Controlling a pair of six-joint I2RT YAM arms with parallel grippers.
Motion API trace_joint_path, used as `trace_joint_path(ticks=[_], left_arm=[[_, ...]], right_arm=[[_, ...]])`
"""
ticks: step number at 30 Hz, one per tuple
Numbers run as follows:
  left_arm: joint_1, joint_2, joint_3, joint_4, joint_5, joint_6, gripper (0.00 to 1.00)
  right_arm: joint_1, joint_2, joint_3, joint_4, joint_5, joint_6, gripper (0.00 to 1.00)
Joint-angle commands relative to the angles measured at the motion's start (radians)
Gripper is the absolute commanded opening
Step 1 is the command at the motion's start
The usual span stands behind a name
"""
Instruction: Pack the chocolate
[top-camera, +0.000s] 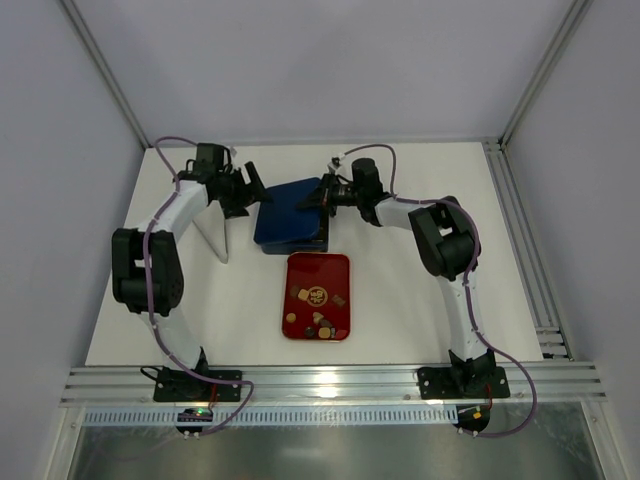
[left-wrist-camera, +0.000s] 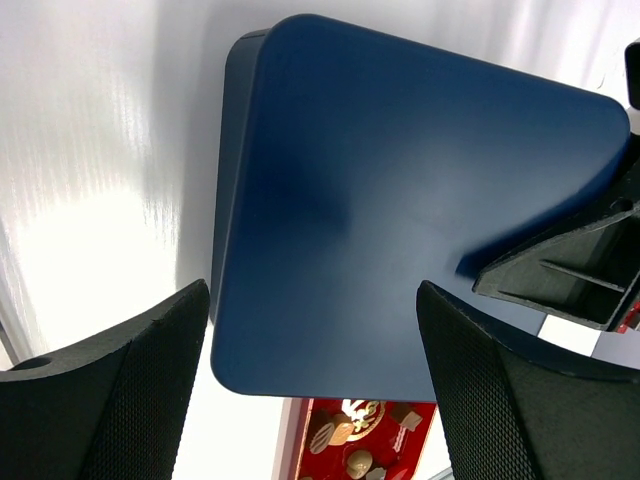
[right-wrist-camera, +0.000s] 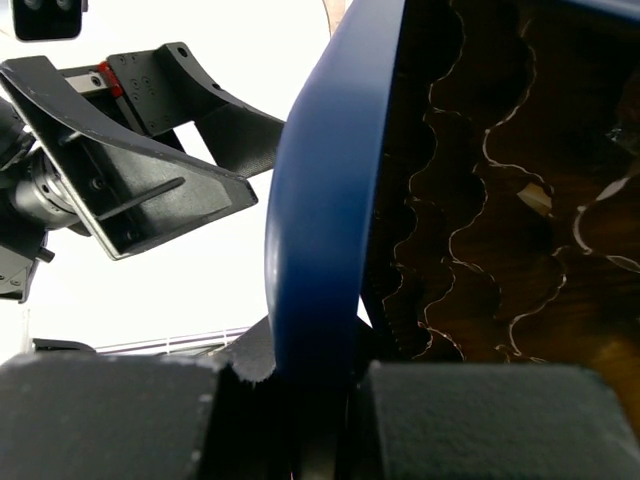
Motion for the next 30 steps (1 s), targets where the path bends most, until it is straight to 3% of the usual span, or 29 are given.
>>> trace_joint_path(ticks=[1, 15, 30], left_arm=[[-0.008, 0.018, -0.001, 0.033, 0.022, 0.001, 0.82], [-0.033, 0.070, 0.008, 0.032, 0.014, -0.001, 0.82], [-0.061, 0.104, 0.042, 0.027, 0.005, -0.010, 0.82]], right_arm=[[-0.017, -0.010, -0.012, 0.098, -0.022, 0.038, 0.11], [-0.050, -0.013, -0.064, 0.195, -0.033, 0.108, 0.27], [-0.099, -0.052, -0.145, 0.214, -0.043, 0.098, 0.31]])
